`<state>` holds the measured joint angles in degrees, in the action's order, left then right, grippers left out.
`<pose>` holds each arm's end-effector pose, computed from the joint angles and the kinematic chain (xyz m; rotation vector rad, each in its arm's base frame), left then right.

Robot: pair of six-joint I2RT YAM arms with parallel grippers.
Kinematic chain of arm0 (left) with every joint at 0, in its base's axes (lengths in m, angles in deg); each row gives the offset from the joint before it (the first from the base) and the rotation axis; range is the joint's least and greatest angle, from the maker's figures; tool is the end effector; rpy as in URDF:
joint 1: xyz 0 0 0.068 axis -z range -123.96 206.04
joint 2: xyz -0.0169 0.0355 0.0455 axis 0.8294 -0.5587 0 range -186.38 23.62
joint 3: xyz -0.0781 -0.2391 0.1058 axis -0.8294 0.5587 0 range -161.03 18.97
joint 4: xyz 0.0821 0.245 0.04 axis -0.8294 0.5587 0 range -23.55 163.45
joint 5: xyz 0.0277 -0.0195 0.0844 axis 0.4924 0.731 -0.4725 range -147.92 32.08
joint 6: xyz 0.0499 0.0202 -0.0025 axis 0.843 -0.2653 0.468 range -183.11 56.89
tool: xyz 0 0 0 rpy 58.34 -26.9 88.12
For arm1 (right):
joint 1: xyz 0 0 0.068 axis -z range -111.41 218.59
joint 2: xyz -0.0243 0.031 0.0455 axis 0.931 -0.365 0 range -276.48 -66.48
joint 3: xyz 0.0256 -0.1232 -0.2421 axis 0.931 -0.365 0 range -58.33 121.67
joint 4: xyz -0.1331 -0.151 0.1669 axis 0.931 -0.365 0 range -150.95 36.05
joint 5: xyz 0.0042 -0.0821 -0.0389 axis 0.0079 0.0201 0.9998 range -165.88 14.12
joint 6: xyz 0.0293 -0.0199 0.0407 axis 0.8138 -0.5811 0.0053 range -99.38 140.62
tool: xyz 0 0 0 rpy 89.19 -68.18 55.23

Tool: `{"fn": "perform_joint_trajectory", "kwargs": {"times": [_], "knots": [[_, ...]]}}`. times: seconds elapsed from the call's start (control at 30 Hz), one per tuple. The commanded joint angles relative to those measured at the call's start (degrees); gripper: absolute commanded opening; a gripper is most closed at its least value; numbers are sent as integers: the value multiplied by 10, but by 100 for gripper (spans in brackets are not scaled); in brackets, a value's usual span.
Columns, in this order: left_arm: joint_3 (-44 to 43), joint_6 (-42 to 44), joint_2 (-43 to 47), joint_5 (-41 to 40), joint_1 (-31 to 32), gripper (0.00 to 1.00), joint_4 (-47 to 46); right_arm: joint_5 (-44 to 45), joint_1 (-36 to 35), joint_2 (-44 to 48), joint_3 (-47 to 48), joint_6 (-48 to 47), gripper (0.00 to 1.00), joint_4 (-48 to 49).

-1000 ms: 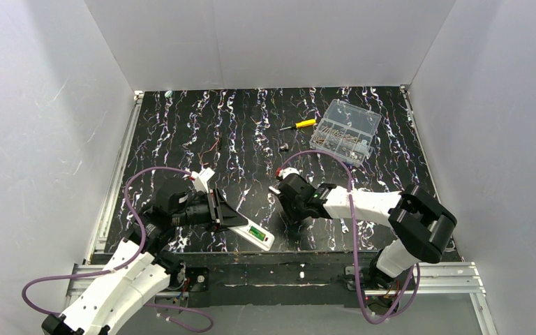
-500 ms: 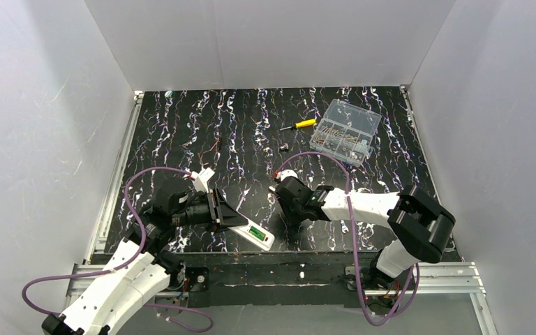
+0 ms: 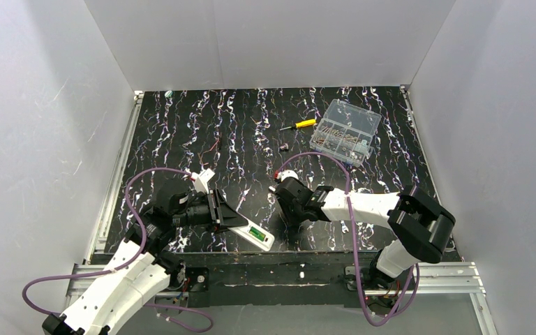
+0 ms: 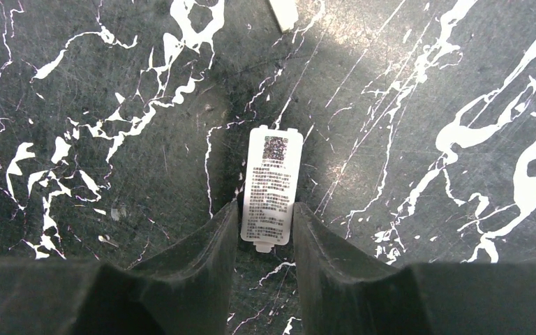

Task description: Load the batteries into the remote control

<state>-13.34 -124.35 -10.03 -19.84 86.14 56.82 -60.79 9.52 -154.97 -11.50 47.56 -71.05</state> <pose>0.1166 -0.0930 0.3288 0.1864 1.7171 -1.7135 0.1581 0.2459 0.1667 -0.6168 2.4844 0.2400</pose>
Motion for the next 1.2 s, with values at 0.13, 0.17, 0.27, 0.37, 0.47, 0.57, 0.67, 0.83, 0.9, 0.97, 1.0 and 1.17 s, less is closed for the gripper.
{"fn": "perform_joint_trajectory", "kwargs": {"times": [0.13,0.17,0.27,0.37,0.47,0.57,0.67,0.83,0.9,0.97,1.0,1.17], "knots": [[0,-1,6,20,-3,0,-14,-5,-7,-7,-4,23,33,-64],[0,-1,6,19,-3,0,-14,-2,-7,-3,-5,23,32,-65],[0,0,6,15,-3,0,-16,14,-7,15,0,23,29,-76],[1,-1,1,10,-3,0,-24,29,-8,49,16,11,28,-100],[-2,-9,-6,6,-3,0,-43,45,-7,87,46,-9,28,-143],[-16,-10,-10,-4,-3,0,-51,55,-7,131,83,-40,28,-183],[-29,-10,-16,-15,-3,0,-57,43,-7,169,130,-89,28,-216],[-27,-35,-26,-31,-3,0,-96,-36,-7,196,221,-186,27,-271],[-22,-46,-27,-45,-3,0,-110,-55,-7,196,259,-203,27,-293],[-19,-60,-27,-59,-3,0,-123,-77,-8,191,298,-217,26,-313],[-20,-62,-27,-66,-3,0,-124,-89,-8,186,315,-223,26,-322],[-17,-72,-25,-98,-3,0,-128,-142,-21,142,393,-248,25,-378]]}}
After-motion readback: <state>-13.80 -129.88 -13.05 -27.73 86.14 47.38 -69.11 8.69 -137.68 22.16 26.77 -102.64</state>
